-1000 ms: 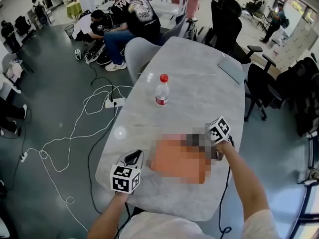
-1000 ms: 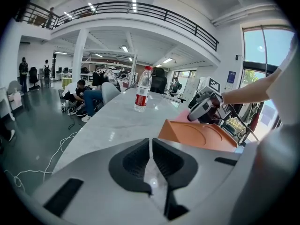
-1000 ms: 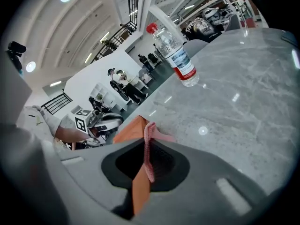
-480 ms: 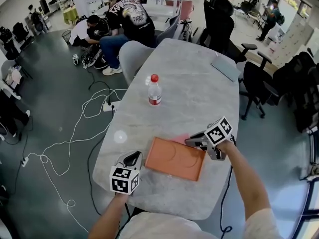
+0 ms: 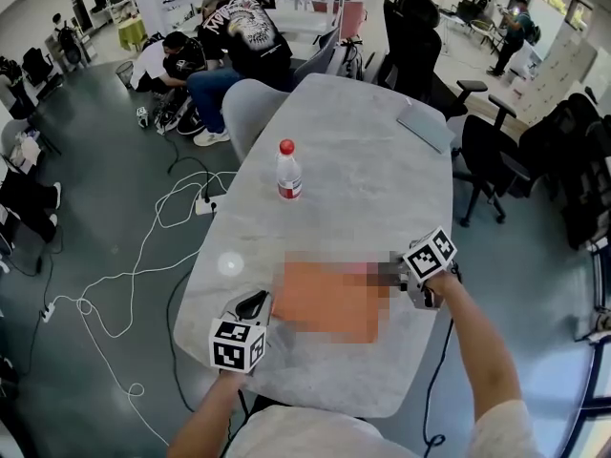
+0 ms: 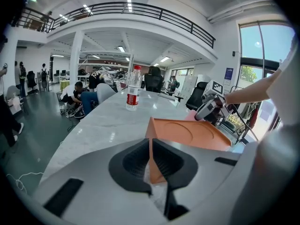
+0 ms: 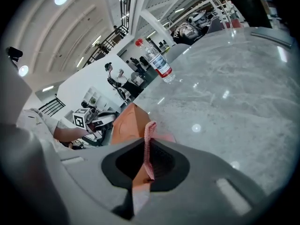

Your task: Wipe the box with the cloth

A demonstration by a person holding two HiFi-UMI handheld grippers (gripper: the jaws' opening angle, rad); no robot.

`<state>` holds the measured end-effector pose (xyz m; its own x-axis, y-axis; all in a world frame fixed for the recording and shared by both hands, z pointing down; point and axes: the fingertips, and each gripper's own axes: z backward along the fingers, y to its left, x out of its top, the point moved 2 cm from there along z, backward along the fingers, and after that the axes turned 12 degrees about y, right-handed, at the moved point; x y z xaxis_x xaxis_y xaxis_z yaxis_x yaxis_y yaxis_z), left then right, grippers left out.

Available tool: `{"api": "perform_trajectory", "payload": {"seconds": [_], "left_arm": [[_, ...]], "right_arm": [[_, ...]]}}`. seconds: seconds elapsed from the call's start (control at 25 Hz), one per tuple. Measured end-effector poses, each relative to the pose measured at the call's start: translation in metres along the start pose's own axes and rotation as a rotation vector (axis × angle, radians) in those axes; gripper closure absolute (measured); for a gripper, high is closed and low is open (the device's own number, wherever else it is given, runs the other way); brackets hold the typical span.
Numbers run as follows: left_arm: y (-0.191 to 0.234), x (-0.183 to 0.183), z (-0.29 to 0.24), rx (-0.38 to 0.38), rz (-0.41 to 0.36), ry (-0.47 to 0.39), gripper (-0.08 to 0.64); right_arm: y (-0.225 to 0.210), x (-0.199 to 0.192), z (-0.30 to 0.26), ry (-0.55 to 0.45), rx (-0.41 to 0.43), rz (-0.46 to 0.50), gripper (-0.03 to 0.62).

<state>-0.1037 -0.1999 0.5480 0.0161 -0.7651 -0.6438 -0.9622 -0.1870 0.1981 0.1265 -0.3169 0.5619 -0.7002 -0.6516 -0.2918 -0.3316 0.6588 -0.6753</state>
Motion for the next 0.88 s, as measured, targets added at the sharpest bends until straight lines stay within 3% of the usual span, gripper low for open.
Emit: {"api": "perform_trajectory", "payload": {"seconds": [0.44,0.88], "left_arm": [[-0.013,-0.003,0.001,0.009,0.002,-0.008,0.534],[-0.012,-0.004,0.014,0.061,0.049,-0.043,0.534]], "right_arm": [[-0.01,-0.023,0.021,-0.04,-0.033,-0.023,0.577],[0.009,0.004,0.05,-0.085,-0.127,0.127,0.577]]}}
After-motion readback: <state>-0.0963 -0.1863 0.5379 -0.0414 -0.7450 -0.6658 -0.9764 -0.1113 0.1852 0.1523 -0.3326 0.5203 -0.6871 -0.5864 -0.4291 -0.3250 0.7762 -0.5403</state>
